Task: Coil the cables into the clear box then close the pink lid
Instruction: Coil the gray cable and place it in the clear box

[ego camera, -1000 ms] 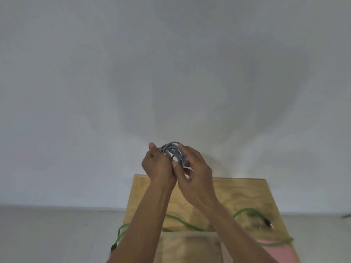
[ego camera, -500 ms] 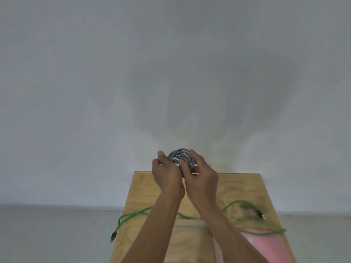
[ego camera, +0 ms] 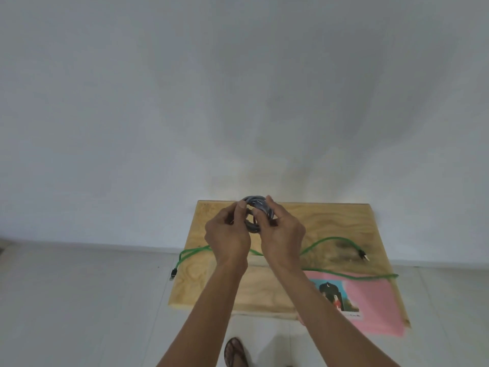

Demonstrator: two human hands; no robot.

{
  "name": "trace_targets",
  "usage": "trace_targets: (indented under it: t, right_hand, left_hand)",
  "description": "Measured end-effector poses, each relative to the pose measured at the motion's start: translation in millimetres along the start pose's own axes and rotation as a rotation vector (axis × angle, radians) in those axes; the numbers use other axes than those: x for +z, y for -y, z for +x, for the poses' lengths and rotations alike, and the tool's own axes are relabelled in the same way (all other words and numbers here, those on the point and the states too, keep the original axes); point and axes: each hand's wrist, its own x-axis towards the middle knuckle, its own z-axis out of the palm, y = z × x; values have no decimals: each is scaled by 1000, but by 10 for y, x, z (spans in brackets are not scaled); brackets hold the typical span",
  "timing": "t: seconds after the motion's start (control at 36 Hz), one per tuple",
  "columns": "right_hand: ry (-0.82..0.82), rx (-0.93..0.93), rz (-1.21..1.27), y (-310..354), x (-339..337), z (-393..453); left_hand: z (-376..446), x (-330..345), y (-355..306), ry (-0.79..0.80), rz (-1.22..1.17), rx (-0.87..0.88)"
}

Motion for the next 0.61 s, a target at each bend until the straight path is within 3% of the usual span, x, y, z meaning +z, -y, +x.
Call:
trace_targets:
  t: [0.17, 0.33, 0.61]
  right_hand:
    - [22, -7, -27, 54, 148, -19]
    - [223, -49, -41, 132, 389, -82]
    - [67, -15, -110, 8, 859, -262]
  left_hand:
    - [79, -106, 47, -6, 49, 29]
    - [436, -313, 84, -67, -63, -97]
    - [860, -673, 480, 99, -69, -180]
